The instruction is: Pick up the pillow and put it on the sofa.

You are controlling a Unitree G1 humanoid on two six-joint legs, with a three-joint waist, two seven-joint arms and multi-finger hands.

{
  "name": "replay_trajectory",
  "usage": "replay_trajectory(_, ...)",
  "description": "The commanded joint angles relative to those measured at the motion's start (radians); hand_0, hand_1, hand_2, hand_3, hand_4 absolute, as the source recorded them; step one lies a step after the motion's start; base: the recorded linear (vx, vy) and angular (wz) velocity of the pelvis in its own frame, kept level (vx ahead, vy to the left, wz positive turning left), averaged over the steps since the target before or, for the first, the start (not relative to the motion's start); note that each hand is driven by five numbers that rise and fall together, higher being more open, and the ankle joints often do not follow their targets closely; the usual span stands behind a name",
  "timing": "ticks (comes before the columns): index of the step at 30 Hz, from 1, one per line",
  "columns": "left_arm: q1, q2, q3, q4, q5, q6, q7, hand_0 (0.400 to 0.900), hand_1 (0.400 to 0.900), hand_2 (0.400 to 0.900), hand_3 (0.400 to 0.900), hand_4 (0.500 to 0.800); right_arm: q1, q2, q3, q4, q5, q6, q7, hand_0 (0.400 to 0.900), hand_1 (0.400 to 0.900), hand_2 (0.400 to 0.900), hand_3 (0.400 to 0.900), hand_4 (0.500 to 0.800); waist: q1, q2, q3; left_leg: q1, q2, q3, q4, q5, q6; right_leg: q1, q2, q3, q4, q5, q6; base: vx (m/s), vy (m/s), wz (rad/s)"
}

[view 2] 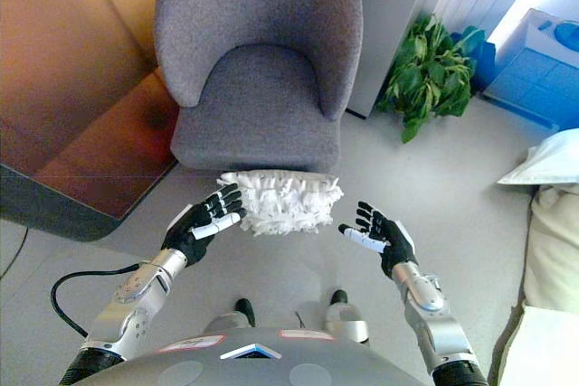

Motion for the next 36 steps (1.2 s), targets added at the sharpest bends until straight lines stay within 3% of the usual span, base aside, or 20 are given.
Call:
replay_trajectory(1,-0.076,0.024,0.033,-0.080,-0.058,-0.098,-0.029,0.900,0.900,0.900,0.900,0.800,-0.058,-0.036,-0.035,-0.122,0.044,-0.112,-0.006,0.900,0.900,0.900,0.900,0.800,0.006,0.017,-0.016,0.040,-0.002,0.040,0.009,-0.060,0.035,-0.010,0.004,-0.003,0.000,-0.004,0.036,0.03,-0.045,0.02)
replay_trajectory(10,-0.060,0.030,0.044,-0.098,-0.068,-0.095,-0.026,0.900,0.900,0.900,0.900,0.800,-0.055,-0.049,-0.040,-0.124,0.049,-0.117,-0.013,0.900,0.900,0.900,0.900,0.800,0.012,0.013,0.001,0.027,0.015,0.031,0.039,-0.057,0.028,-0.008,0.015,-0.002,0.000,-0.013,0.018,0.03,-0.063,0.00)
replay_trajectory(14,-0.063,0.037,0.048,-0.102,-0.086,-0.100,-0.017,0.900,0.900,0.900,0.900,0.800,-0.065,-0.067,-0.039,-0.122,0.057,-0.122,-0.009,0.900,0.900,0.900,0.900,0.800,0.016,0.008,0.022,-0.013,0.040,0.013,0.106,-0.053,0.011,-0.016,0.027,0.009,0.007,-0.018,-0.001,0.02,-0.116,-0.04)
replay_trajectory(20,-0.037,0.029,0.075,-0.122,-0.152,-0.123,0.002,0.900,0.900,0.900,0.900,0.800,-0.070,-0.104,-0.050,-0.144,0.065,-0.124,0.014,0.900,0.900,0.900,0.900,0.800,0.022,-0.004,0.064,-0.106,0.106,-0.057,0.310,0.017,-0.024,-0.048,0.039,0.033,0.039,-0.028,-0.041,0.02,-0.104,-0.14)
replay_trajectory(22,-0.013,0.018,0.082,-0.130,-0.168,-0.150,-0.008,0.900,0.900,0.900,0.900,0.800,-0.055,-0.120,-0.060,-0.150,0.063,-0.142,0.032,0.900,0.900,0.900,0.900,0.800,0.023,-0.014,0.082,-0.148,0.128,-0.078,0.426,0.056,-0.028,-0.057,0.041,0.045,0.048,-0.028,-0.061,0.03,-0.108,-0.17)
replay_trajectory(25,0.009,0.016,0.082,-0.143,-0.172,-0.149,-0.031,0.900,0.900,0.900,0.900,0.800,-0.041,-0.138,-0.072,-0.140,0.073,-0.161,0.042,0.900,0.900,0.900,0.900,0.800,0.029,-0.033,0.102,-0.214,0.140,-0.088,0.559,0.072,-0.023,-0.042,0.039,0.054,0.048,-0.031,-0.078,0.09,-0.090,-0.07)
replay_trajectory(28,0.047,0.007,0.094,-0.162,-0.170,-0.145,-0.036,0.900,0.900,0.900,0.900,0.800,-0.009,-0.142,-0.095,-0.161,0.077,-0.158,0.058,0.900,0.900,0.900,0.900,0.800,0.043,-0.025,0.109,-0.213,0.122,-0.086,0.488,0.086,-0.023,-0.008,0.048,0.052,0.049,-0.056,-0.071,0.25,0.071,-0.16)
replay_trajectory(31,0.069,0.000,0.103,-0.162,-0.177,-0.157,-0.037,0.900,0.900,0.900,0.900,0.800,0.025,-0.140,-0.111,-0.190,0.067,-0.162,0.072,0.900,0.900,0.900,0.900,0.800,0.049,0.010,0.112,-0.204,0.129,-0.070,0.298,0.152,-0.041,0.022,0.073,0.061,0.049,-0.088,-0.060,0.27,0.156,-0.14)
replay_trajectory(33,0.082,-0.007,0.098,-0.150,-0.189,-0.169,-0.039,0.900,0.900,0.900,0.900,0.800,0.049,-0.142,-0.116,-0.200,0.061,-0.174,0.080,0.900,0.900,0.900,0.900,0.800,0.064,0.036,0.115,-0.235,0.137,-0.055,0.164,0.234,-0.067,0.063,0.093,0.069,0.040,-0.114,-0.054,0.37,0.181,-0.28)
replay_trajectory(36,0.116,-0.024,0.094,-0.148,-0.188,-0.181,-0.060,0.900,0.900,0.900,0.900,0.800,0.064,-0.147,-0.116,-0.193,0.067,-0.190,0.085,0.900,0.900,0.900,0.900,0.800,0.099,0.044,0.125,-0.301,0.143,-0.043,0.097,0.317,-0.089,0.139,0.106,0.084,0.029,-0.145,-0.056,0.47,0.161,-0.46)
